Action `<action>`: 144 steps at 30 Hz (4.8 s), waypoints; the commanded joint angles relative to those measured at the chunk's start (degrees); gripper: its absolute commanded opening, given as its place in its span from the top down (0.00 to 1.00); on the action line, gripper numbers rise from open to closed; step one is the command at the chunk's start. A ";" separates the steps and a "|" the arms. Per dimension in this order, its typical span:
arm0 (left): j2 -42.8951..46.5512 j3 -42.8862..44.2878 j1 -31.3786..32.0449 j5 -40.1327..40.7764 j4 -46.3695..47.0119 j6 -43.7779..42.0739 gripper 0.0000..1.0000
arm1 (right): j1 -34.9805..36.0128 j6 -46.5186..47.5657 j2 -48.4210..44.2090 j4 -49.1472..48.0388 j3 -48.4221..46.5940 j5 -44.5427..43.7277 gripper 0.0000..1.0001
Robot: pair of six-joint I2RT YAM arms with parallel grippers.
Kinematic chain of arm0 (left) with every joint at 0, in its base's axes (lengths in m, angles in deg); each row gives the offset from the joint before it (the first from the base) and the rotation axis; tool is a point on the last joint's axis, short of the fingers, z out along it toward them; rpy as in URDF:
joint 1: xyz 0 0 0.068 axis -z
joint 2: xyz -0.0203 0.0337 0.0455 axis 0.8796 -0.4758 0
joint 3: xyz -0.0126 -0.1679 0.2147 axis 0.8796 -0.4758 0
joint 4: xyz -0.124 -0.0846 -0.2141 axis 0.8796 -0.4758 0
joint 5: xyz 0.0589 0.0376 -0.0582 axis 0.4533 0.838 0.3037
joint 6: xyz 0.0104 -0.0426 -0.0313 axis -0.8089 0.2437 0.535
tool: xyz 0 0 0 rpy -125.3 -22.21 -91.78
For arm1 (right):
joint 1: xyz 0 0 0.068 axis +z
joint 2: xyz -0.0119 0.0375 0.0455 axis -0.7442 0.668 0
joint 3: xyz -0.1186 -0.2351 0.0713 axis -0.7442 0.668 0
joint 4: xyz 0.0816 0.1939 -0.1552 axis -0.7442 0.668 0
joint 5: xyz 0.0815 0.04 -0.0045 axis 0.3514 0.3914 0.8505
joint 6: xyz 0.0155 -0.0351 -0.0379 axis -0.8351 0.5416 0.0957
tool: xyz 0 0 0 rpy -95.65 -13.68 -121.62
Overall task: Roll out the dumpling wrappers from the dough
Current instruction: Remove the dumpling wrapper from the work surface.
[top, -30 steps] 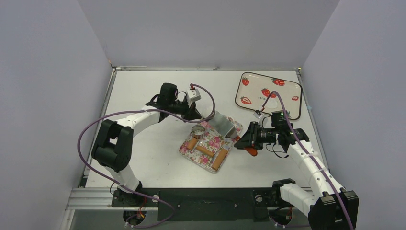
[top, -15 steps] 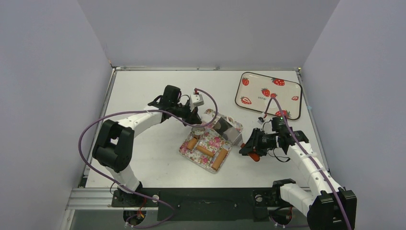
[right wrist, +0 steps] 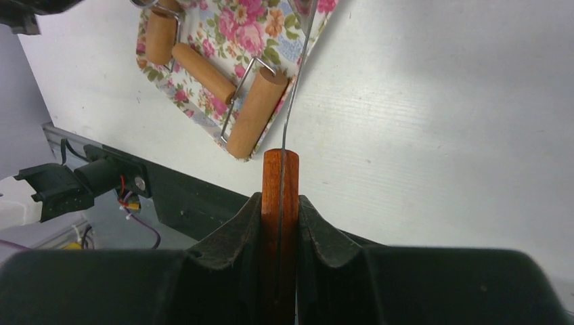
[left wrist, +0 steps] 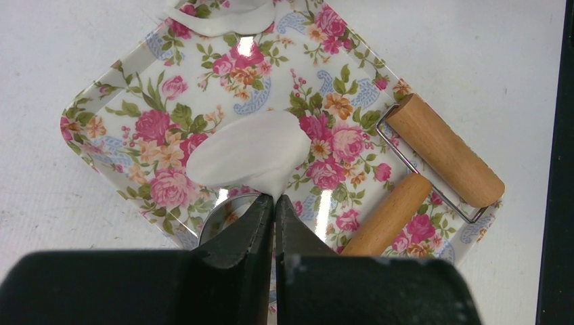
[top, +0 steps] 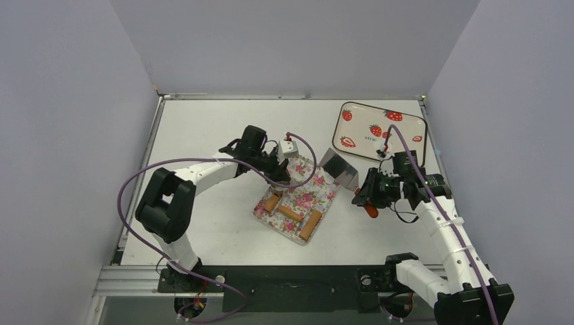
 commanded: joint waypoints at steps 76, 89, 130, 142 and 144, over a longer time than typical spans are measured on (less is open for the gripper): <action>-5.13 -4.62 6.85 11.02 4.77 31.35 1.00 | 24.29 1.74 5.28 -1.73 -0.45 -14.56 1.00; -4.09 -2.62 4.83 10.18 1.59 29.85 1.00 | 28.17 1.25 6.20 4.84 -0.07 -20.69 1.00; 1.66 -2.93 8.65 10.15 -2.78 0.11 0.65 | 27.67 0.15 4.00 1.26 -1.68 -15.89 1.00; -3.12 -3.95 11.09 9.76 3.47 -2.38 0.65 | 24.92 -1.07 3.16 -1.81 0.20 -11.67 1.00; -3.54 -4.04 11.31 10.16 2.68 -2.75 0.65 | 24.80 -1.04 3.18 -2.00 0.26 -11.61 1.00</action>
